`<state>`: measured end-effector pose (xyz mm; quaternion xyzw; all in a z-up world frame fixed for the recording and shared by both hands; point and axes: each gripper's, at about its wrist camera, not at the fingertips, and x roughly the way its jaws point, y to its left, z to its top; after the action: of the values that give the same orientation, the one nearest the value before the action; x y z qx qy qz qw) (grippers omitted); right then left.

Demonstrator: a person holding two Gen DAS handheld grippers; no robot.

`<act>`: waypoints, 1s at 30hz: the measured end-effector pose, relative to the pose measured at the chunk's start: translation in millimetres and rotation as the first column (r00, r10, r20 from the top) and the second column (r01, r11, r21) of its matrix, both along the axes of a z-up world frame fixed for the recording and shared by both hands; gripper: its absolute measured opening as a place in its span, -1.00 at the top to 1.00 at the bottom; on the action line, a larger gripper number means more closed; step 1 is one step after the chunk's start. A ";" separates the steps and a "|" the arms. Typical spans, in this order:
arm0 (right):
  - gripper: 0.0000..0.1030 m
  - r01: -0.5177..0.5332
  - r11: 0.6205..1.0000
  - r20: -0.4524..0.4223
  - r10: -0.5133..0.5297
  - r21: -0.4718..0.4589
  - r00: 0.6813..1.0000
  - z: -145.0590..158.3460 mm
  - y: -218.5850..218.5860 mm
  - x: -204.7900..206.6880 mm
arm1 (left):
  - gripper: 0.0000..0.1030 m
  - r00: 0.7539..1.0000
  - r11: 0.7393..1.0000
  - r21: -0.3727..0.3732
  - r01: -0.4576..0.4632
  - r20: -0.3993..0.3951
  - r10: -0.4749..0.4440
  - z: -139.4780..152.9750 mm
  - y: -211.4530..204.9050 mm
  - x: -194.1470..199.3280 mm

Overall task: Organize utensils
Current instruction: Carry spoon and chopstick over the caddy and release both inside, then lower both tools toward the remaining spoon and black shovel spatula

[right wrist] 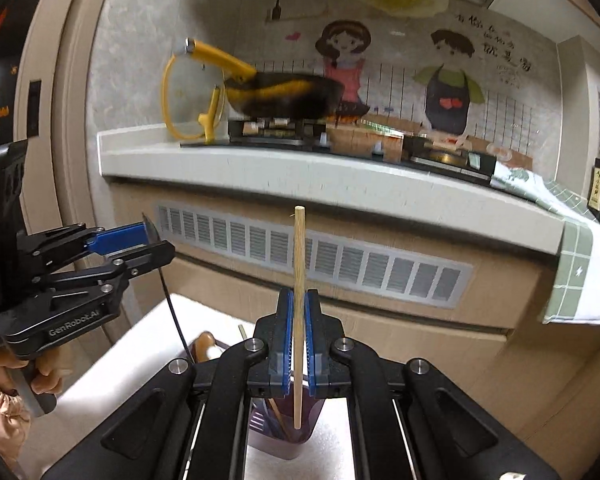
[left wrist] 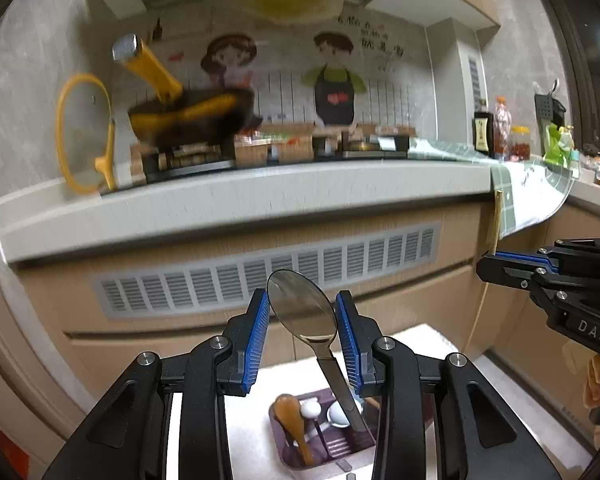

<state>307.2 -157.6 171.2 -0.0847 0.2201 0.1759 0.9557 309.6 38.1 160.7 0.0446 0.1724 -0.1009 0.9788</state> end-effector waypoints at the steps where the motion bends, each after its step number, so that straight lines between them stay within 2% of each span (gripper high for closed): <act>1: 0.90 0.003 1.000 -0.012 -0.003 -0.013 1.000 -7.4 2.2 4.5 | 0.32 1.000 1.000 0.000 0.002 -0.015 -0.002 -7.5 -0.3 6.1; 6: 0.90 -0.007 1.000 -0.076 0.004 -0.031 0.997 -35.7 8.7 21.3 | 0.32 0.996 1.000 0.000 0.007 -0.087 -0.007 -40.9 -2.9 25.7; 12: 0.88 -0.019 0.999 -0.178 0.014 -0.027 0.984 -71.8 12.0 37.8 | 0.30 0.976 0.999 -0.031 0.044 -0.212 -0.049 -84.8 -3.9 37.7; 14: 0.77 -0.024 0.999 -0.209 0.017 -0.031 0.978 -85.9 11.9 41.7 | 0.28 0.968 0.997 -0.047 0.054 -0.242 -0.064 -98.2 -3.5 38.4; 15: 0.55 -0.025 0.999 -0.220 0.017 -0.035 0.975 -91.6 12.0 43.3 | 0.24 0.965 0.997 -0.048 0.059 -0.253 -0.069 -103.1 -3.8 38.2; 16: 0.25 -0.029 0.999 -0.232 0.020 -0.035 0.972 -98.0 11.8 44.4 | 0.18 0.961 0.997 -0.047 0.060 -0.266 -0.071 -108.4 -3.6 38.5; 18: 0.00 -0.030 0.999 -0.243 0.021 -0.035 0.970 -107.2 11.9 43.0 | 0.14 0.959 0.998 -0.045 0.054 -0.277 -0.064 -114.8 -1.5 36.4; 22: -0.03 -0.022 0.997 -0.248 0.004 -0.068 0.969 -119.1 12.7 32.1 | 0.07 0.959 0.997 -0.074 0.031 -0.279 -0.050 -118.3 9.5 20.6; 23: -0.09 -0.025 0.997 -0.255 0.006 -0.074 0.967 -123.2 13.2 27.6 | 0.04 0.960 0.997 -0.076 0.023 -0.278 -0.043 -119.0 12.9 15.3; 25: -0.41 -0.038 0.996 -0.267 0.014 -0.087 0.964 -131.3 15.1 18.4 | -0.09 0.962 0.998 -0.069 0.002 -0.274 -0.021 -122.3 20.8 0.1; 27: -0.50 -0.046 0.994 -0.273 0.016 -0.104 0.962 -141.9 18.8 2.6 | -0.15 0.960 0.999 -0.043 -0.021 -0.280 0.008 -127.6 27.3 -14.1; 30: -0.50 -0.058 0.991 -0.309 0.017 -0.124 0.951 -159.4 27.0 -17.3 | -0.17 0.948 0.998 -0.019 -0.060 -0.313 0.051 -140.6 38.4 -33.5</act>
<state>289.9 -130.6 11.8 -0.1231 0.3755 0.1903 0.8987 276.0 76.6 20.1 0.0094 0.3248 -0.0815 0.9422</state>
